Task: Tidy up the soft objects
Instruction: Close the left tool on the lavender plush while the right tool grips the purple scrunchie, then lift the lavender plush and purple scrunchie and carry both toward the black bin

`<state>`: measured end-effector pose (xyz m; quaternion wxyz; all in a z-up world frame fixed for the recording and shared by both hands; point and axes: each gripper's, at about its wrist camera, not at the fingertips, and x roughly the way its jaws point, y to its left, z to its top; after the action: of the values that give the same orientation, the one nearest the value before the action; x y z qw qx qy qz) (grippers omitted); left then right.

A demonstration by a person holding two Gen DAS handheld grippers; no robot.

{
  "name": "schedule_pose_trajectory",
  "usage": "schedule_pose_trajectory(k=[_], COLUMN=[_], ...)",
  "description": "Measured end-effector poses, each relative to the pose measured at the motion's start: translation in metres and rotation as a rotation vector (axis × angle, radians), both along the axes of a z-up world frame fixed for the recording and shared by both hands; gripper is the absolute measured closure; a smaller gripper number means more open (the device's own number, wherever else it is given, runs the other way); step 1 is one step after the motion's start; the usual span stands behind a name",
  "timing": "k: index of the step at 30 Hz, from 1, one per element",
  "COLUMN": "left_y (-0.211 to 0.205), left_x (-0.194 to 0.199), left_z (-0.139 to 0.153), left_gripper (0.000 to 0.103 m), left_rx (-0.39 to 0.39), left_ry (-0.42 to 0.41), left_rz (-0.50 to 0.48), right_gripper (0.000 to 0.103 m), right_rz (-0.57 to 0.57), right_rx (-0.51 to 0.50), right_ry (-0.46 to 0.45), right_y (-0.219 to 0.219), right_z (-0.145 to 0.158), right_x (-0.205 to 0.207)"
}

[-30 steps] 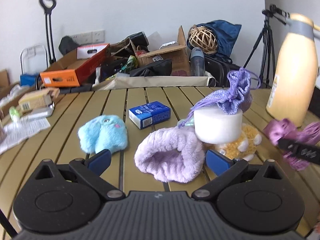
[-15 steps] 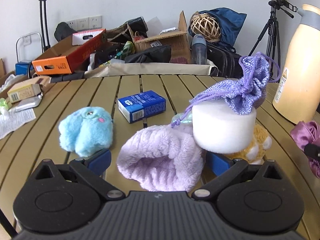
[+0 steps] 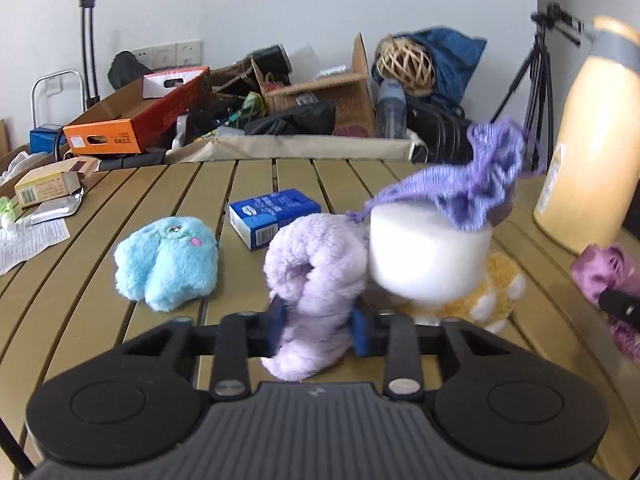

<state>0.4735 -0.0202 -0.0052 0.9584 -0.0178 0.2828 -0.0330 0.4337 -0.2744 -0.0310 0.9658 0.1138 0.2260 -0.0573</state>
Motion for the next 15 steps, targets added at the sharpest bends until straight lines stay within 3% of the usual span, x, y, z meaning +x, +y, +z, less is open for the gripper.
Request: schedule_pose_trajectory(k=[4,15], left_y=[0.002,0.020], left_x=[-0.007,-0.028], left_z=[0.006,0.023], left_gripper=[0.081,0.081], left_rx=[-0.003,0.006], left_ry=[-0.031,-0.078], left_rz=[0.028,0.103], right_gripper=[0.066,0.066], right_rz=[0.009,0.046], right_rx=[0.005,0.016], right_ry=[-0.004,-0.038], right_y=[0.000,0.005], right_z=[0.002,0.010], right_x=[-0.002,-0.014])
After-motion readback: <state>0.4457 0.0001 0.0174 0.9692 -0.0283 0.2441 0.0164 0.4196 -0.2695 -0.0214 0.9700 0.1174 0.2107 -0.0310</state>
